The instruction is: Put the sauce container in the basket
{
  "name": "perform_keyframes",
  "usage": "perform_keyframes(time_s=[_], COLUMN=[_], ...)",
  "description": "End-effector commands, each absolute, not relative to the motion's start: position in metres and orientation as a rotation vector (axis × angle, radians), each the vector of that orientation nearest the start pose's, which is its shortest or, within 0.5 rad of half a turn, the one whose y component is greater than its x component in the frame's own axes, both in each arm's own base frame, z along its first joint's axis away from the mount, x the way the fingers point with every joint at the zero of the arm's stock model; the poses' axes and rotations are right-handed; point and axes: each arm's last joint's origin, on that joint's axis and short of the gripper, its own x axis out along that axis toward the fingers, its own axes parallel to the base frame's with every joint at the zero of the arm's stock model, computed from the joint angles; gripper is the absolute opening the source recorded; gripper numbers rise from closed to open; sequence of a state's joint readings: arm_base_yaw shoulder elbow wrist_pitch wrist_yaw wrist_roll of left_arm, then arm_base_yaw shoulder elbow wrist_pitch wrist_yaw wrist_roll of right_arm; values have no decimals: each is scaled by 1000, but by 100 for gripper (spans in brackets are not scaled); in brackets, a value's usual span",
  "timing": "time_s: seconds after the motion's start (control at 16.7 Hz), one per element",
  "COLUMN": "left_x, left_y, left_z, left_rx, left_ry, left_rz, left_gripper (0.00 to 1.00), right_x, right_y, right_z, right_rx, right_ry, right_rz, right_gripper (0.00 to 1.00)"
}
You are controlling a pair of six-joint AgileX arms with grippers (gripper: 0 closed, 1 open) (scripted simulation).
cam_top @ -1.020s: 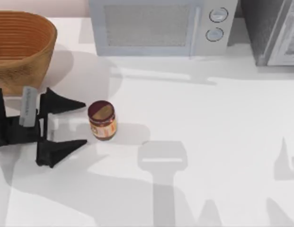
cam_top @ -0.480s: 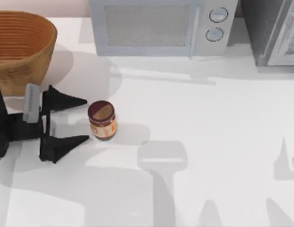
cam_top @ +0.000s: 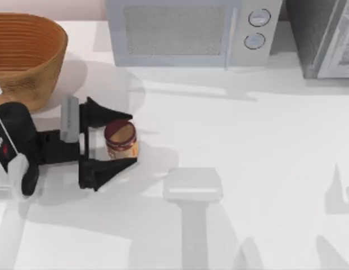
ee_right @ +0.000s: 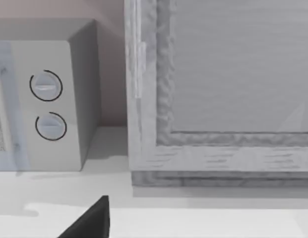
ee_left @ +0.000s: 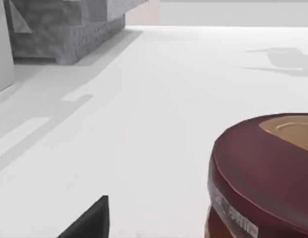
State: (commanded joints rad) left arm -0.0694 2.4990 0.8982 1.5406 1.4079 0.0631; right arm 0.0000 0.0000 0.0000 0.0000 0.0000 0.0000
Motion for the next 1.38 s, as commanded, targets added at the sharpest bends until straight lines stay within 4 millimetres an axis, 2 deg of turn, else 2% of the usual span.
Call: perform_keyframes(time_s=[0.12, 0.36, 1.14, 1.38], left_x=[357, 357, 357, 357], left_y=[-63, -63, -63, -63], left_z=[5, 5, 5, 5], left_rx=[0, -1, -1, -1], left_ry=[-1, 0, 0, 0], left_rz=[-1449, -1449, -1449, -1449], left_gripper=[100, 100, 2, 0], right_x=[106, 106, 106, 106], right_y=[-1, -1, -1, -1], right_z=[160, 160, 160, 160], right_rx=[0, 0, 0, 0], right_ry=[0, 0, 0, 0], right_rz=[0, 0, 0, 0], right_gripper=[100, 100, 100, 100])
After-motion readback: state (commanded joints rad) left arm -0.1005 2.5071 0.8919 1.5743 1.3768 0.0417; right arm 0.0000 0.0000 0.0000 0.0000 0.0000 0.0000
